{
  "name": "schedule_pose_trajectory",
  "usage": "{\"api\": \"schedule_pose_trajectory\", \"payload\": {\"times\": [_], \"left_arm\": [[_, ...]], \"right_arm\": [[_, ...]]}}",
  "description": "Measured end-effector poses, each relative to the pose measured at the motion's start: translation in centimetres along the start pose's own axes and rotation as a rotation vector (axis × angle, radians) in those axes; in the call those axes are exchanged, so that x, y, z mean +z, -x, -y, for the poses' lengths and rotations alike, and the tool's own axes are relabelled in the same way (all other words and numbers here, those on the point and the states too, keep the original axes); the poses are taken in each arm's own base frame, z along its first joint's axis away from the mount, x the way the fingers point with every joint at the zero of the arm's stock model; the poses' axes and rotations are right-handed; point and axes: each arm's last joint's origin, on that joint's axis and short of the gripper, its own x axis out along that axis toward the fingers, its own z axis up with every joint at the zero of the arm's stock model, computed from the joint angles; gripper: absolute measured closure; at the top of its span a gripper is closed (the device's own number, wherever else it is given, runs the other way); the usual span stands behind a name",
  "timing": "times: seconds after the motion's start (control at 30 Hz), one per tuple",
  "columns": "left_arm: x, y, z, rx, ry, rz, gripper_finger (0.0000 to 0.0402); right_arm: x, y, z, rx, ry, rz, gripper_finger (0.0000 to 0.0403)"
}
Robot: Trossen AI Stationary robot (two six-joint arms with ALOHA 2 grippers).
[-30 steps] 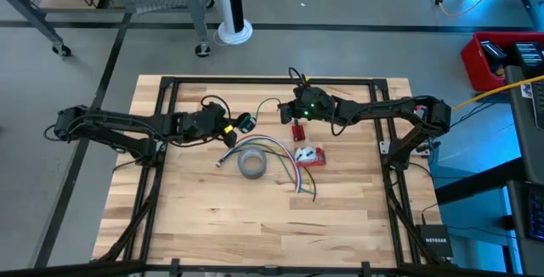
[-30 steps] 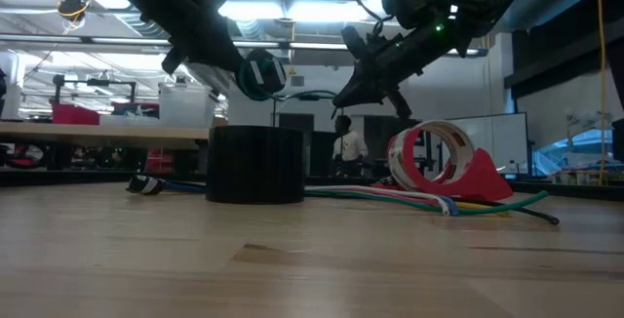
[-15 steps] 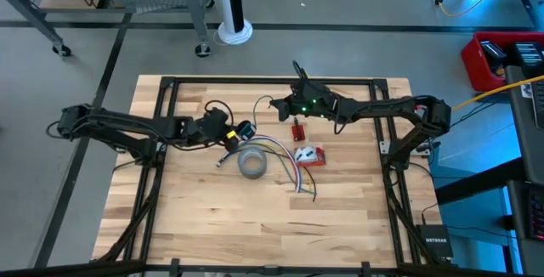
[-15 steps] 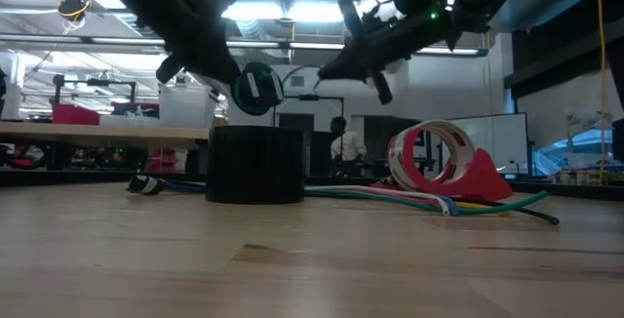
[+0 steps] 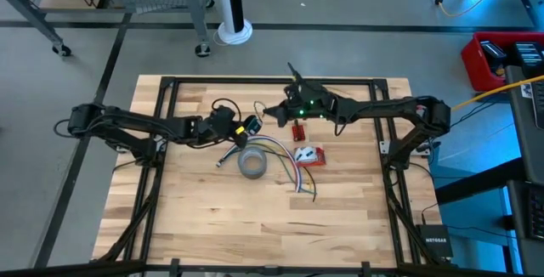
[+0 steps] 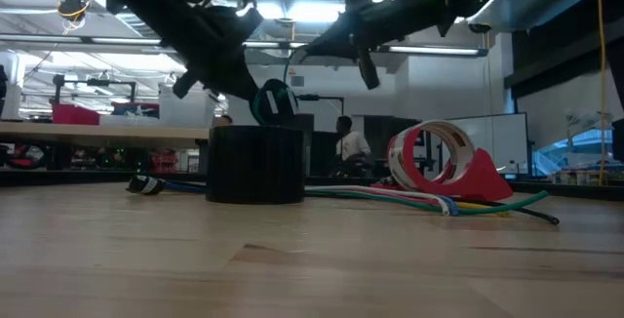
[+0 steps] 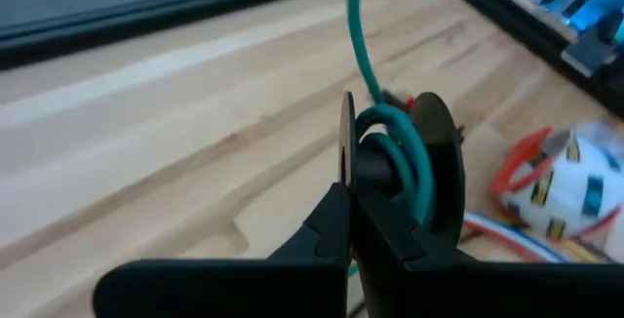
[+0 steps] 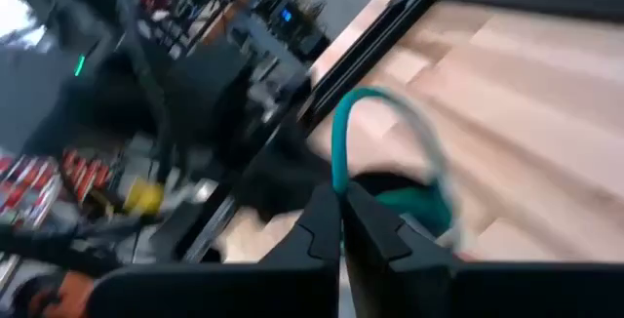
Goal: Coil cords
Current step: Coil the green wire onto the black spool
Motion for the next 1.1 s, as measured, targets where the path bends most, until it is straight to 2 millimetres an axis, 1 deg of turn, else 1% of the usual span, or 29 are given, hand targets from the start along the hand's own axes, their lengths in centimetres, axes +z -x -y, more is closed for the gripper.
{"api": "schedule_pose_trajectory", "payload": {"times": [0.1,0.27,0.77,1.1], "left_arm": [[0.5,-0.5,0.0,-0.009,-0.002,0.037,0.0401],[1.1,-0.9,0.2,-0.047,-0.006,0.091,0.0401],[2.2,-1.1,0.9,-0.112,0.007,0.198,0.0401],[2.7,-0.8,1.5,-0.164,0.031,0.258,0.0402]], "right_arm": [[-0.8,-0.2,-0.8,0.021,0.008,-0.03,0.0399],[-1.6,-0.3,-1.8,0.048,0.018,-0.047,0.0399],[-4.3,-0.5,-4.5,0.092,0.039,-0.093,0.04],[-5.5,-1.4,-4.2,0.068,0.016,-0.125,0.04]]}}
